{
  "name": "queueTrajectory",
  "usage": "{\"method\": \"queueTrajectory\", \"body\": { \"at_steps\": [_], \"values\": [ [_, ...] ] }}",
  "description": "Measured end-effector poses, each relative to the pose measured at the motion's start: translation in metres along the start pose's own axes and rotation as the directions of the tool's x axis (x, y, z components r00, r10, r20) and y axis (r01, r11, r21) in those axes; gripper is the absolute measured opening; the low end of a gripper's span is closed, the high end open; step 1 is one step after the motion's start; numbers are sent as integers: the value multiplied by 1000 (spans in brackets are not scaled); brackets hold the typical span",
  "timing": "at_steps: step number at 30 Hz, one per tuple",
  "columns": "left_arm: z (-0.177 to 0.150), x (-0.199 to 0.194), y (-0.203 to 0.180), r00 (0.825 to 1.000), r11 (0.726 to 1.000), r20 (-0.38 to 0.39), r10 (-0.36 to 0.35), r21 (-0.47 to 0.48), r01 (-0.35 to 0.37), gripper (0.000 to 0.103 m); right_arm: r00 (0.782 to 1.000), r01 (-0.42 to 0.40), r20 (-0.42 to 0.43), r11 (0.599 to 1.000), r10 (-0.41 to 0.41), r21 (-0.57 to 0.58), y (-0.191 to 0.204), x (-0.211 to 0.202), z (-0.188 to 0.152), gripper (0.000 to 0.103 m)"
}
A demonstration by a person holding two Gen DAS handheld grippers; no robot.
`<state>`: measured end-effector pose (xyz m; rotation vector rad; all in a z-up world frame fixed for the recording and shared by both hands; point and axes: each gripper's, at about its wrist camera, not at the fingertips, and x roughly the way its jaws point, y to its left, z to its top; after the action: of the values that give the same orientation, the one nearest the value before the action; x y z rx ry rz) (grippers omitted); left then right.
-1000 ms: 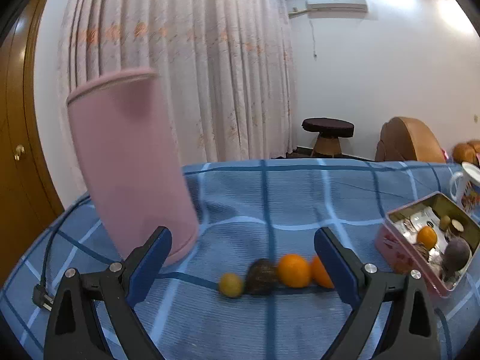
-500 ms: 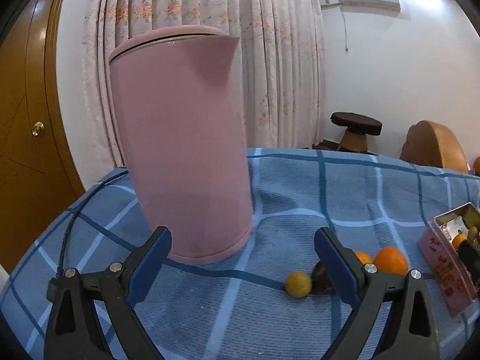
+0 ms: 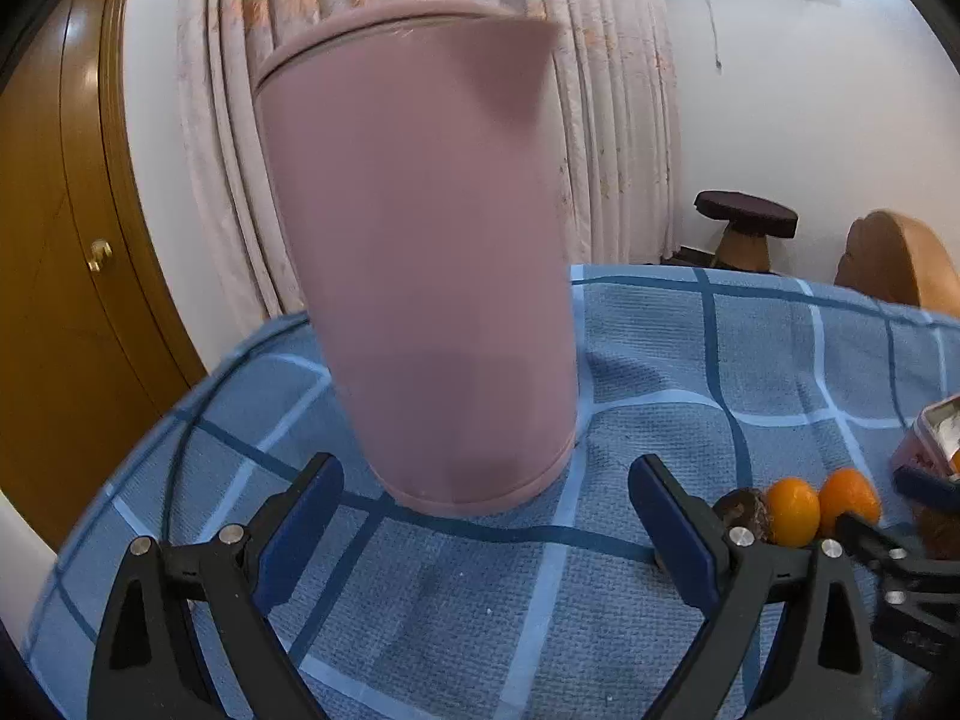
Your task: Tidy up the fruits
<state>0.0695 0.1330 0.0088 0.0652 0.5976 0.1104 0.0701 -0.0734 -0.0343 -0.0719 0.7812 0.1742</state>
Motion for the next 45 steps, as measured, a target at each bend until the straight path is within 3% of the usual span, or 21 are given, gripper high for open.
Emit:
{"method": "queueTrajectory", "body": {
  "at_steps": [3, 9, 10, 11, 16, 19, 22, 26, 32, 35, 37, 39, 41, 45],
  "values": [
    [0, 2, 4, 1000, 1000, -14, -24, -5, 24, 97, 999, 5, -48, 1000, -5, -11, 1, 11, 2, 68],
    [-4, 3, -12, 998, 995, -36, -52, 78, 55, 97, 999, -24, -41, 1000, 25, 19, -9, 14, 5, 68],
    [-5, 3, -16, 997, 993, -42, -63, 95, 67, 97, 998, -49, -44, 999, 50, 20, -10, 15, 5, 64],
    [-6, 3, -21, 996, 990, -47, -72, 116, 77, 97, 995, -83, -46, 996, 84, 23, -10, 14, 5, 52],
    [-11, 7, -29, 996, 984, -65, -58, 166, 68, 97, 995, -90, -37, 996, 90, 8, -5, 8, 1, 49],
    [-10, 8, -27, 989, 981, -92, -117, 146, 130, 97, 988, -150, -16, 986, 151, 68, -12, 0, -7, 49],
    [-11, 6, -28, 979, 969, -102, -177, 156, 191, 97, 987, -158, 28, 983, 156, 90, -19, -15, -13, 49],
    [-16, 9, -38, 985, 964, -106, -137, 215, 157, 97, 986, -162, 64, 982, 157, 95, -23, -31, -20, 49],
    [-20, 26, -48, 975, 959, -164, -149, 215, 183, 97, 985, -157, 78, 984, 151, 79, -19, -37, -23, 49],
    [-18, 35, -54, 976, 961, -175, -126, 222, 164, 97, 984, -169, 79, 982, 162, 87, -20, -36, -22, 49],
    [-17, 38, -55, 970, 962, -193, -151, 198, 189, 90, 983, -168, 83, 982, 161, 91, -21, -38, -22, 49],
    [-18, 41, -57, 947, 950, -230, -225, 164, 265, 67, 984, -168, 82, 981, 160, 99, -23, -38, -22, 49],
    [-21, 47, -62, 928, 943, -281, -244, 155, 295, 50, 984, -167, 79, 981, 159, 101, -23, -37, -22, 49],
    [-18, 45, -52, 928, 950, -267, -259, 106, 295, 31, 987, -147, 86, 985, 139, 88, -21, -38, -22, 49]
  ]
}}
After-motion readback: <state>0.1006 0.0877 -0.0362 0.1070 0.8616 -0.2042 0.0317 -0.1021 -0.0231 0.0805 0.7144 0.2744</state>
